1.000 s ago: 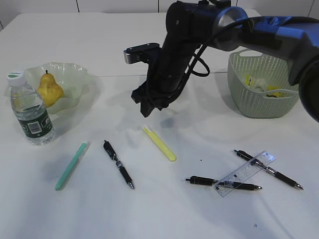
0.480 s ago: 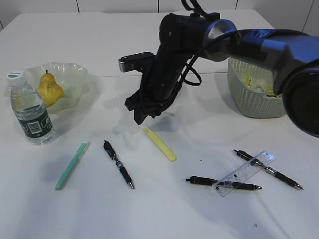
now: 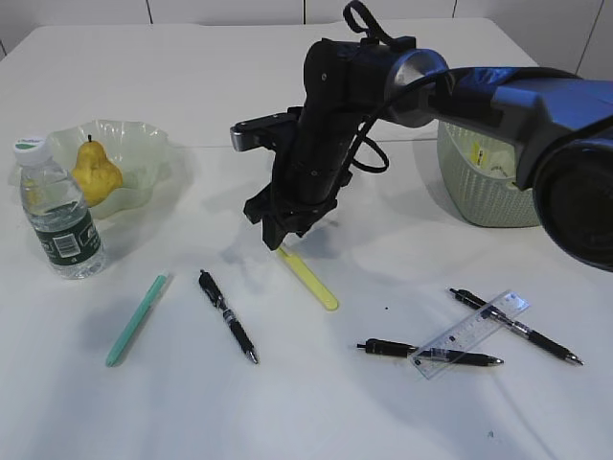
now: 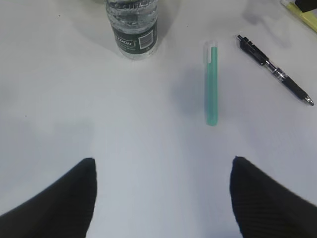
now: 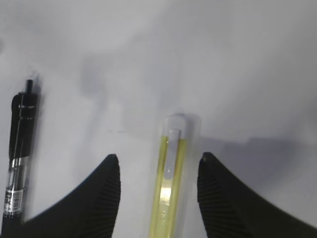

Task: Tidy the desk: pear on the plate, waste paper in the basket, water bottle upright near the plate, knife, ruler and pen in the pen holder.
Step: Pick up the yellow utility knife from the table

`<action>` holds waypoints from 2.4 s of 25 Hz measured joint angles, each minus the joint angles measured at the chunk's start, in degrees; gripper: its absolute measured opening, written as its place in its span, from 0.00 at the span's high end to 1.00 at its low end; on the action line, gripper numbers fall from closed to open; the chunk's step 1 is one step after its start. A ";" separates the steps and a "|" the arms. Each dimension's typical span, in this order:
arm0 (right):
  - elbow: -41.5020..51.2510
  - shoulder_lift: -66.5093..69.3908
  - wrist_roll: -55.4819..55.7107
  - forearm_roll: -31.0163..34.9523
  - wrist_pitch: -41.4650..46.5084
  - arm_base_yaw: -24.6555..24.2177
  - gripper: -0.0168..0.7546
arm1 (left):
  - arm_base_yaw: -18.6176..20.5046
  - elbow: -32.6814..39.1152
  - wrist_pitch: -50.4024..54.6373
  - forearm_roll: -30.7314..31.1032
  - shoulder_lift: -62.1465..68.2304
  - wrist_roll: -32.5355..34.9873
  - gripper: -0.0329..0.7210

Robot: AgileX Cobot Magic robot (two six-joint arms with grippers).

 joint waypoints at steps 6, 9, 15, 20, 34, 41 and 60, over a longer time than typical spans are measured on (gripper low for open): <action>0.00 0.36 0.71 -0.91 0.65 0.00 0.45 | 0.00 0.00 0.27 0.00 0.00 0.00 0.17; 0.00 0.50 0.92 -0.95 0.74 0.00 0.45 | 0.00 0.00 0.51 0.00 0.00 0.00 0.17; 0.00 0.62 2.01 -1.26 1.33 0.00 0.45 | 0.00 0.00 0.64 0.00 0.00 0.00 0.17; 0.00 0.62 2.38 -1.37 1.84 0.00 0.45 | 0.00 0.00 0.64 0.00 0.00 0.00 0.17; 0.00 1.79 3.68 -1.37 2.81 0.00 0.45 | 0.00 0.00 0.93 0.00 0.00 0.00 0.17; -0.10 1.93 3.68 -1.47 3.16 0.00 0.45 | 0.00 0.00 1.06 0.00 0.00 0.00 0.17; -0.11 2.86 4.17 -1.47 5.23 0.00 0.45 | 0.00 0.00 1.43 0.00 0.00 0.00 0.21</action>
